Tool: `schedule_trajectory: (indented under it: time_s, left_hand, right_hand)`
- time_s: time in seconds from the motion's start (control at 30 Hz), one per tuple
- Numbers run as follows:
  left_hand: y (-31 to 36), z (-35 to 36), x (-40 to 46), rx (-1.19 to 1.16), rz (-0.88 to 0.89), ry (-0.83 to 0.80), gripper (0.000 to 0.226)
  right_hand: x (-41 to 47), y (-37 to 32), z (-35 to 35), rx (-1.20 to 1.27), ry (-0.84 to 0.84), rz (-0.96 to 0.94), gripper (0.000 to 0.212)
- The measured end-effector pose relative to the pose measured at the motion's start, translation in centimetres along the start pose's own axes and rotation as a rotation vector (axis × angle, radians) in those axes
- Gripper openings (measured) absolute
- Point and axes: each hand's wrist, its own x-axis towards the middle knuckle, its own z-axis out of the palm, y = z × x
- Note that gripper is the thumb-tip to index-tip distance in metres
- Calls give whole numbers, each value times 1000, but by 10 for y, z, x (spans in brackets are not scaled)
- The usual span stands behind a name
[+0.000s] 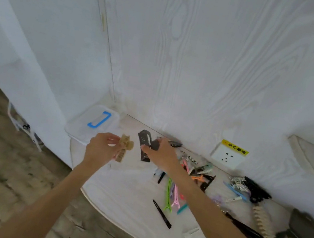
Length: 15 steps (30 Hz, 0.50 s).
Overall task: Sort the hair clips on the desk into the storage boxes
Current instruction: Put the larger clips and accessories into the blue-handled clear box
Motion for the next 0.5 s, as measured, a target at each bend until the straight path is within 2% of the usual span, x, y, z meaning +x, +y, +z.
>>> schedule_trajectory:
  time_s: [0.1,0.23,0.3,0.43,0.5]
  left_hand:
    - [-6,-1,1,251,37,109,11]
    - [-8,-13,-5,418,55,203,18]
    - [-17,-23,-3,461,62,197,24]
    - [-30,-32,5,478,42,127,30]
    - [-31,-32,6,463,44,119,28]
  right_hand:
    - [18,-11,33,-202,65,22,47]
    - [27,-10,60,-276,-54,127,61]
    - [32,-9,69,-354,-109,134,64]
    - [39,-11,79,-444,-238,109,42]
    - [44,-13,82,-454,-324,86,37]
